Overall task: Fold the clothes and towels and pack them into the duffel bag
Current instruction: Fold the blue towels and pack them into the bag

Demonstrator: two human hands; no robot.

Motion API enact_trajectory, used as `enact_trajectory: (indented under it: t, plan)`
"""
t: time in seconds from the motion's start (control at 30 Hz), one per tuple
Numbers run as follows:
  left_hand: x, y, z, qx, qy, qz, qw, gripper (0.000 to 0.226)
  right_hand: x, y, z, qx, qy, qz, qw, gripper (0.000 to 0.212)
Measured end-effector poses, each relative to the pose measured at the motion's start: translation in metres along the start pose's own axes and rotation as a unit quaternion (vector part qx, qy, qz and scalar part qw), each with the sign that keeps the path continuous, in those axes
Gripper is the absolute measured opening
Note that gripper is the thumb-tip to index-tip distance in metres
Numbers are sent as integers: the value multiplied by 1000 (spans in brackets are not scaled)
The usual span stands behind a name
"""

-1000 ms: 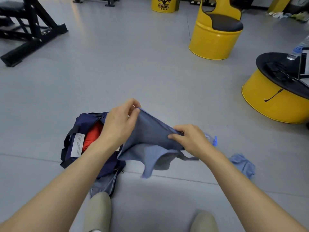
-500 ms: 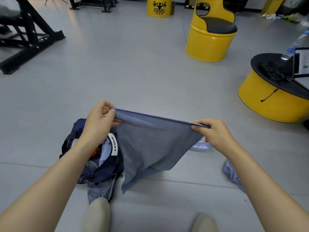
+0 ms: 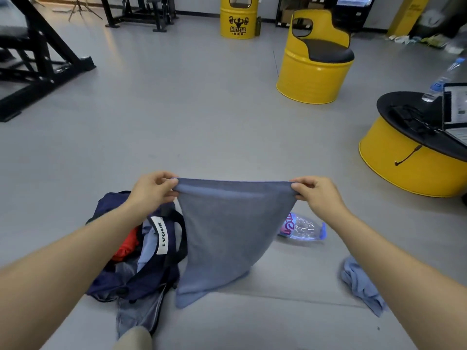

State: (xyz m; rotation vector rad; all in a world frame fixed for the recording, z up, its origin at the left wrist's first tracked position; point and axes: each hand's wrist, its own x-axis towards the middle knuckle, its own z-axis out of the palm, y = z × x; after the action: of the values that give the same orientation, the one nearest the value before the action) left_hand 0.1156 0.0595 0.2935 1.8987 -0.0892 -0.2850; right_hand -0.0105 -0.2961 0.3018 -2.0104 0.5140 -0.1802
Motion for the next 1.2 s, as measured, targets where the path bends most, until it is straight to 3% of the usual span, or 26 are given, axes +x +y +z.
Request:
enact_trajectory:
  t: [0.17,0.3,0.5,0.63,0.77,0.87,0.97,1.1,1.2]
  plan:
    - [61,65,-2,-30,20,44,998,15,66,-56,-23,-76,85,-75,991,15]
    - [83,129,-14,-44,49,118,991,15,85,-113,-51,-81,140,-154,975,16]
    - [69,173,-33,-71,64,192,977,14,73,-151,-82,-78,163,-248,952,15]
    - [43,167,-49,-75,25,198,977,11,38,-147,-82,-73,161,-255,951,17]
    - [17,105,-53,-44,-29,155,987,14,-10,-91,-58,-97,83,-228,965,14]
    - [1,22,-39,-25,-79,116,990,30,-38,-14,-23,-157,31,-186,969,20]
    - [-12,-67,-17,38,-144,75,986,25,-56,72,19,-194,-6,-147,970,19]
    - [-27,-178,16,171,-218,33,960,26,-77,175,72,-250,-52,-134,957,11]
    - [-40,-251,38,269,-262,-4,927,14,-95,243,103,-281,-105,-118,946,11]
